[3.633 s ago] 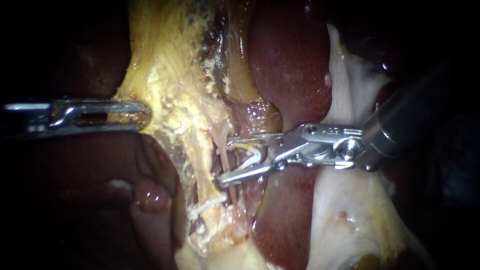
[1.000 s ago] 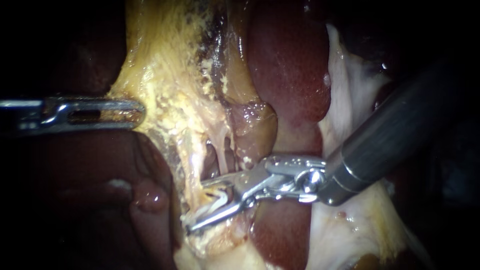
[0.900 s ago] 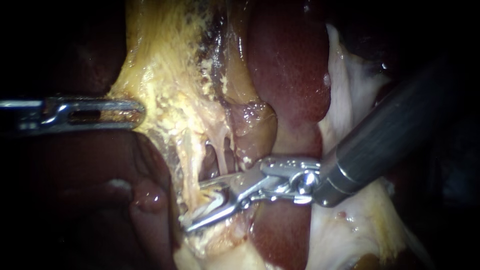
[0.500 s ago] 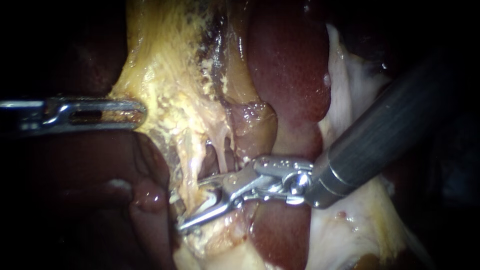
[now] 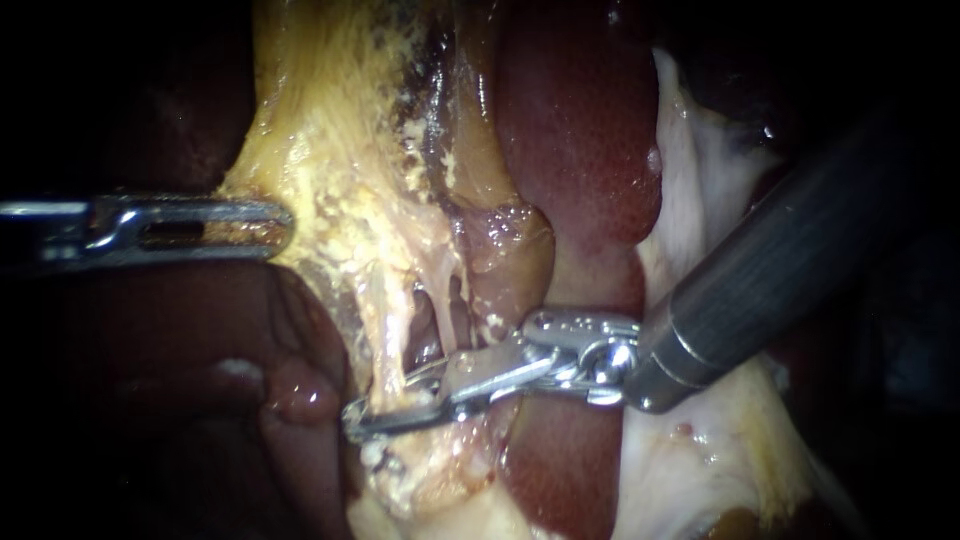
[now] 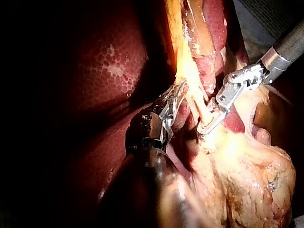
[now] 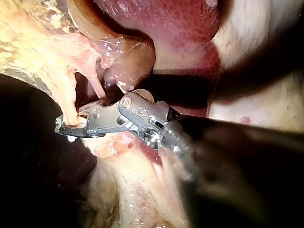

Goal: Clipping second clip left tube

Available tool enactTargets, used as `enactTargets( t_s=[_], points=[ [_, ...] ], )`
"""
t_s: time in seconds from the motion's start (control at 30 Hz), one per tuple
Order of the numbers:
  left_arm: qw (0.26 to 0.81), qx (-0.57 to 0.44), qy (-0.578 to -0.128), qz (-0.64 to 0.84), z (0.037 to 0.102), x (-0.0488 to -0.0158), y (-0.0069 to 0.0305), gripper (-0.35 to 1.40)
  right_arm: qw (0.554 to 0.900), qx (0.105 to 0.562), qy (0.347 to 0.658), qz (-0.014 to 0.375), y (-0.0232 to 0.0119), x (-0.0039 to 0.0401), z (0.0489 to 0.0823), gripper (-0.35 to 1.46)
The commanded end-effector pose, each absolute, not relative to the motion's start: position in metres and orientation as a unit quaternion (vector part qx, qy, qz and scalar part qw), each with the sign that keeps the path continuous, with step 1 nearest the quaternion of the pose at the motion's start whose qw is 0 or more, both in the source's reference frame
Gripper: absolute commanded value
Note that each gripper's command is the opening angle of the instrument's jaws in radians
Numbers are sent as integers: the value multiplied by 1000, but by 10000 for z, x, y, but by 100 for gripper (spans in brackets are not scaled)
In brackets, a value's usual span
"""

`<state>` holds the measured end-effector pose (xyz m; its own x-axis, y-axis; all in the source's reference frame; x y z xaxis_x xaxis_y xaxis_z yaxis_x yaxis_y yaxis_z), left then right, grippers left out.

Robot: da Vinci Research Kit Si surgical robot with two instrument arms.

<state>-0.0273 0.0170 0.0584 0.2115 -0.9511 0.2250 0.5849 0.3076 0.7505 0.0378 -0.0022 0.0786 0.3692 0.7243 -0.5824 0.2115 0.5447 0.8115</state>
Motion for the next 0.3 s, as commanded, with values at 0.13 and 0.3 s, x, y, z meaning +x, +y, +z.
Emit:
enactTargets(
  t_s=[0.13,0.3],
  points=[
    [732,266,-345,-525,583,-273,170,-35,700,441,531,183,-22,378,786,-35],
    [732,266,-345,-525,584,-273,170,-35,700,441,531,183,-22,377,786,-35]
  ],
)
